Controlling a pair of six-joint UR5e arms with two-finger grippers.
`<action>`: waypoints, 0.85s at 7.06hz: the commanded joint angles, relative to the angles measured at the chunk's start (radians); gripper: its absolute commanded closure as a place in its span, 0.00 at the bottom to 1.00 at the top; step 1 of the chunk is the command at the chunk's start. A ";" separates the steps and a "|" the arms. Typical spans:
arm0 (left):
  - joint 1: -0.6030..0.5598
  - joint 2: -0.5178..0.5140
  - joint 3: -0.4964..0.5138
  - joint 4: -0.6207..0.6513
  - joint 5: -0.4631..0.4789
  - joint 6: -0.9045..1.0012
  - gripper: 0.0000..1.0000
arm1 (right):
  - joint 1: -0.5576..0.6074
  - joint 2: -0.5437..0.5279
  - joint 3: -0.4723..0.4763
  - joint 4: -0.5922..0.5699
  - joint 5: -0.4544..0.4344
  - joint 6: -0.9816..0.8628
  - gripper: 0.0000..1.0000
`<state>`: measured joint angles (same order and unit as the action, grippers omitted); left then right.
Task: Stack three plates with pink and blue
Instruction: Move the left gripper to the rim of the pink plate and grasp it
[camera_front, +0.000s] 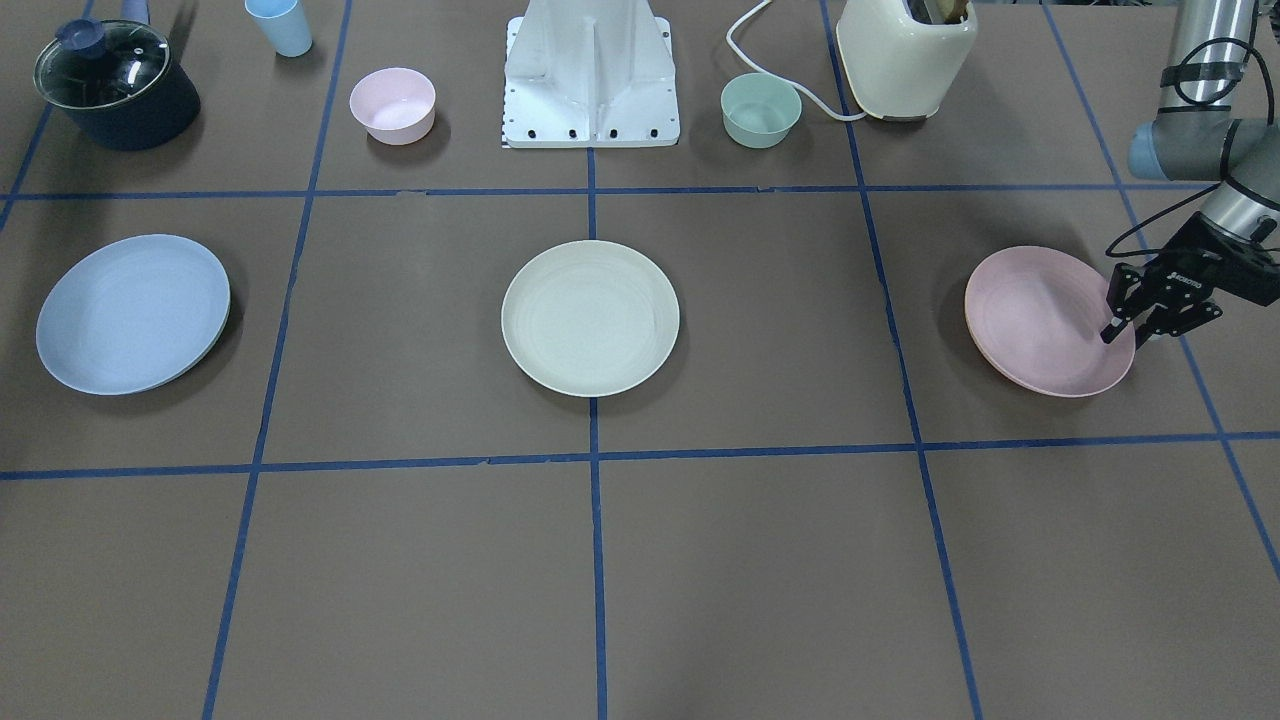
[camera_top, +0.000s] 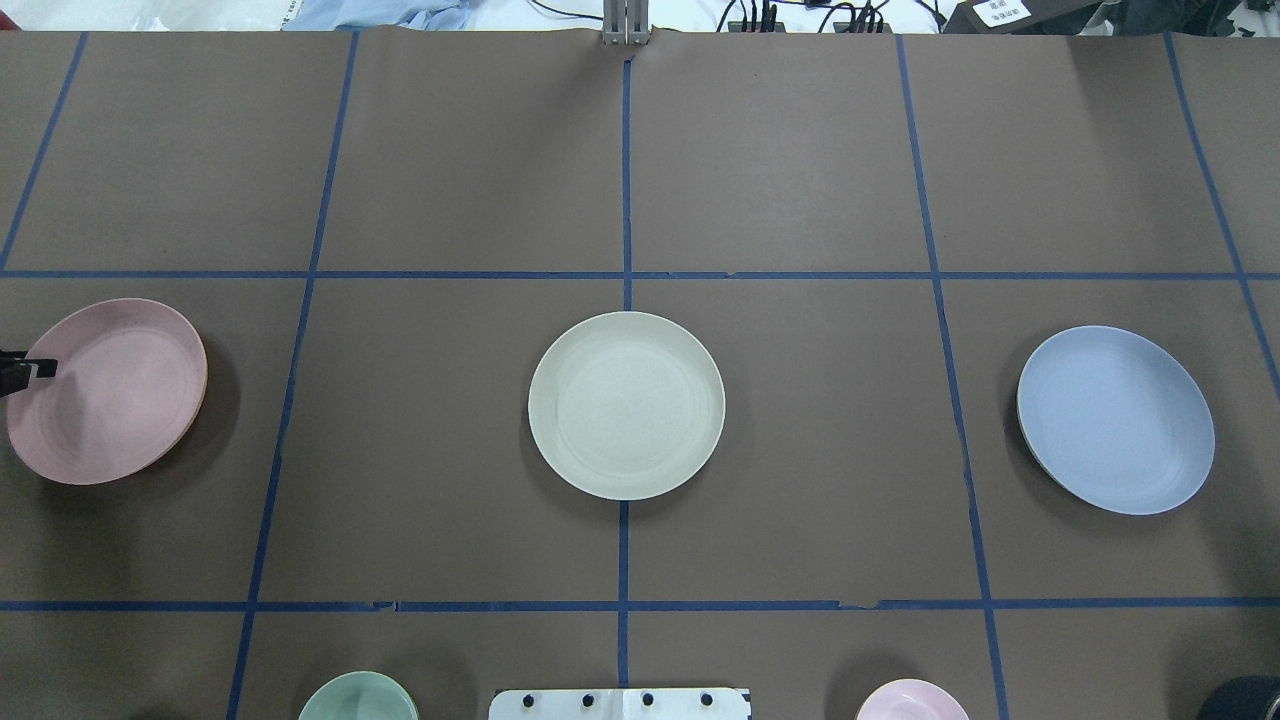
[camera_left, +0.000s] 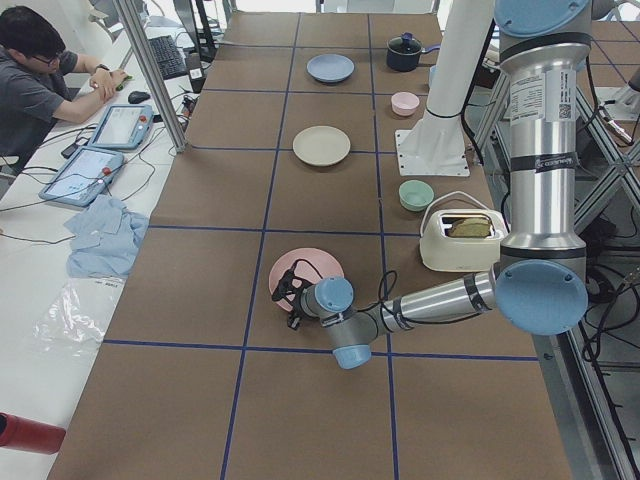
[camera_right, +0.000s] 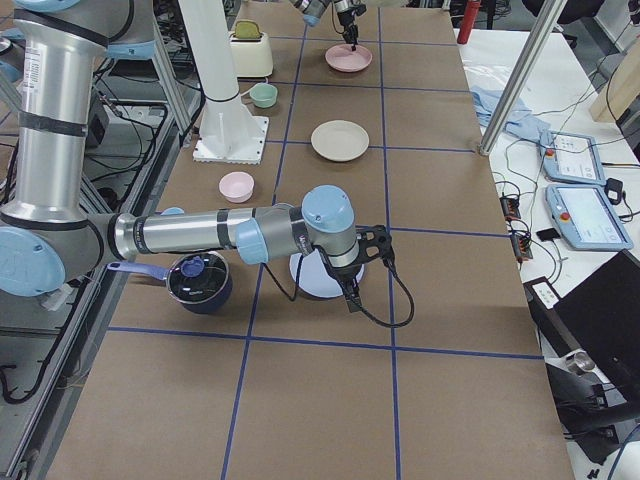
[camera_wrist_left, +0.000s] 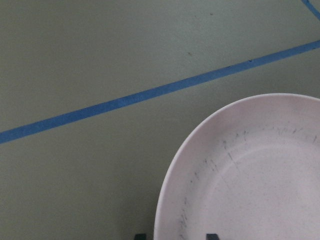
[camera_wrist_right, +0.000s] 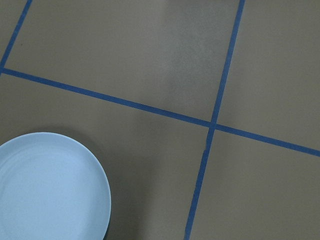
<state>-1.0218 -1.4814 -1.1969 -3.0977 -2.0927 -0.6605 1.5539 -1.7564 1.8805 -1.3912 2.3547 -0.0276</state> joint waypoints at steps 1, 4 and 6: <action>-0.003 0.006 -0.021 -0.015 -0.015 -0.005 1.00 | 0.000 -0.002 0.000 0.000 0.000 0.000 0.00; -0.036 -0.055 -0.090 0.069 -0.170 -0.008 1.00 | 0.000 -0.002 -0.003 0.000 0.015 0.000 0.00; -0.040 -0.143 -0.234 0.314 -0.170 -0.014 1.00 | 0.000 -0.002 -0.004 0.000 0.017 0.000 0.00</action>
<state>-1.0581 -1.5753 -1.3435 -2.9245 -2.2567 -0.6700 1.5535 -1.7575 1.8770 -1.3913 2.3691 -0.0276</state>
